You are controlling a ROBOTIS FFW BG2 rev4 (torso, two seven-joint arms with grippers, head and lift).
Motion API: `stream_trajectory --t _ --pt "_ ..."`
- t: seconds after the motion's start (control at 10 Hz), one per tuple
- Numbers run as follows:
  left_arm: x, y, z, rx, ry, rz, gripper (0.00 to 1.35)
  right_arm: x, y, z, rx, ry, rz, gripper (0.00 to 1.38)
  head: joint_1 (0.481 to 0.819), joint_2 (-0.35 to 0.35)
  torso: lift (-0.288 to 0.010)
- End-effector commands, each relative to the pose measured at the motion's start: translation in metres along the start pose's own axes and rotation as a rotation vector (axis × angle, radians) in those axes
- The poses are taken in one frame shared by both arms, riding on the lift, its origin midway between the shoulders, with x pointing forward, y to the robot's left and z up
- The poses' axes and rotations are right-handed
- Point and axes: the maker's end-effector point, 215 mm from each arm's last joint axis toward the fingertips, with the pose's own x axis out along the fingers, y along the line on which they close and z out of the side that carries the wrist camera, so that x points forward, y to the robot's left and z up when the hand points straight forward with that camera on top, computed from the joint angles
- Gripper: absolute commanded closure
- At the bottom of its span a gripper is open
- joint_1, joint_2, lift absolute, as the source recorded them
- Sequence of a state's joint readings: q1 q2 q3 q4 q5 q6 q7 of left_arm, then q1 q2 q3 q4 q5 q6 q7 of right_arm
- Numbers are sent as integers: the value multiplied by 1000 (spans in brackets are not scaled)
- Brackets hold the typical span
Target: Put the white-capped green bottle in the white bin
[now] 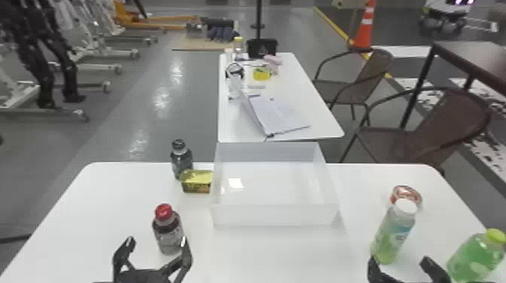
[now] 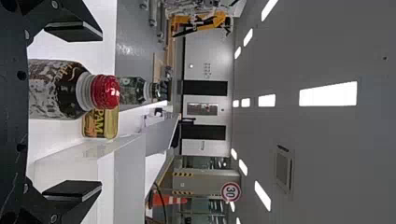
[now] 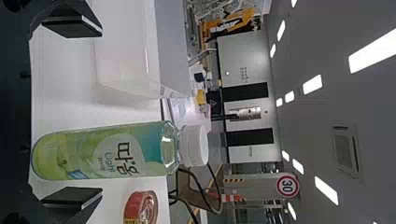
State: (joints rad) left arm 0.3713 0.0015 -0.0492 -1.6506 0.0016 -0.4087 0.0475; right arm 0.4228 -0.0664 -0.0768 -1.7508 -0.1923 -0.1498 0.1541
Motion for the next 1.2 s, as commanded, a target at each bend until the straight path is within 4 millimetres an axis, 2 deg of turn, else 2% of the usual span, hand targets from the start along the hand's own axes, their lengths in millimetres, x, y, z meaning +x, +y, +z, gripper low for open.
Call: stream_trajectory --t 0.0,0.6,0.8,1.1 --pt "0 -1 1 -1 -3 1 174 4 -9 -1 7 -10 -19 98 549 0 -100" --pt "1 -1 3 -4 -10 2 174 27 -52 9 -80 -29 -42 99 549 0 -100" --pt "0 2 3 -2 -12 6 176 39 -61 12 -85 -32 -45 99 549 0 -100" --pt "0 2 2 -3 -12 7 174 58 -54 15 -102 -30 6 99 549 0 -100"
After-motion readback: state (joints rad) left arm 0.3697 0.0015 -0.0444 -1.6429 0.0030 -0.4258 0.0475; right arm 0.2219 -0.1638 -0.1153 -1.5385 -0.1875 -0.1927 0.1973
